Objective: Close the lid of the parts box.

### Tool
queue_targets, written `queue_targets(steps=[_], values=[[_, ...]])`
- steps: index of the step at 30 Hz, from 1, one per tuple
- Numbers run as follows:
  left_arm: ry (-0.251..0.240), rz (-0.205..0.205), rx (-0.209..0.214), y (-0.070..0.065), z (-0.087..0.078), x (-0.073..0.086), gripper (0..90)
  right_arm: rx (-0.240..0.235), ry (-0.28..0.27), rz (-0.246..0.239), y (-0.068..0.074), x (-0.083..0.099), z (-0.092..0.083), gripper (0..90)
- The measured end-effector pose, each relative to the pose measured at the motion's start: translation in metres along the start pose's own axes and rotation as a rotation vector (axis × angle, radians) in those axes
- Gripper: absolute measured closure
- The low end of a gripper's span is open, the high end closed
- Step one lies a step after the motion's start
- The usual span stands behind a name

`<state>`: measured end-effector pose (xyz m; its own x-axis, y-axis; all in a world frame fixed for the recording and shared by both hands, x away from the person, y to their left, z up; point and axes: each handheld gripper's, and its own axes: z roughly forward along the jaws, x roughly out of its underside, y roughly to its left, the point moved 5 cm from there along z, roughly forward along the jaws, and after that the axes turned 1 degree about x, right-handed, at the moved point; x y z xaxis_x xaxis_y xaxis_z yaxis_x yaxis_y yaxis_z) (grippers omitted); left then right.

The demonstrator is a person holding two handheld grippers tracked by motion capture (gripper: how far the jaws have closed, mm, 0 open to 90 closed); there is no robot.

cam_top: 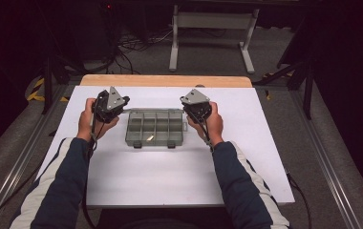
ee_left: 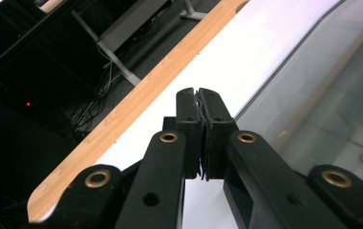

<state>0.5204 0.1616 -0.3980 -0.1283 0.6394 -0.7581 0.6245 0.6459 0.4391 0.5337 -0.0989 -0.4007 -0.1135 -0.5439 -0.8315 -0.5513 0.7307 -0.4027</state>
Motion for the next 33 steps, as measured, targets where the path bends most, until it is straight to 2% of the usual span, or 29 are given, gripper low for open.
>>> queue_targets(steps=[1, 5, 14, 22, 29, 33], values=[[-0.006, 0.012, 0.006, -0.003, -0.001, -0.001, 88.0, -0.005, -0.007, -0.002, 0.002, 0.001, -0.003, 90.0], [-0.014, 0.015, 0.016, -0.008, -0.003, 0.0, 88.1, -0.02, -0.014, 0.003, 0.005, 0.003, -0.008, 90.0], [-0.063, -0.014, 0.056, -0.026, -0.012, 0.006, 88.4, -0.082, -0.028, 0.015, 0.018, 0.01, -0.017, 90.0], [-0.08, -0.016, 0.095, -0.047, -0.018, 0.018, 88.6, -0.157, -0.013, 0.007, 0.039, 0.025, -0.025, 90.0], [-0.075, -0.019, 0.117, -0.06, -0.02, 0.027, 88.7, -0.195, -0.009, -0.016, 0.054, 0.029, -0.029, 90.0], [-0.092, -0.043, 0.136, -0.069, -0.022, 0.033, 88.7, -0.223, -0.006, -0.023, 0.064, 0.032, -0.031, 90.0]])
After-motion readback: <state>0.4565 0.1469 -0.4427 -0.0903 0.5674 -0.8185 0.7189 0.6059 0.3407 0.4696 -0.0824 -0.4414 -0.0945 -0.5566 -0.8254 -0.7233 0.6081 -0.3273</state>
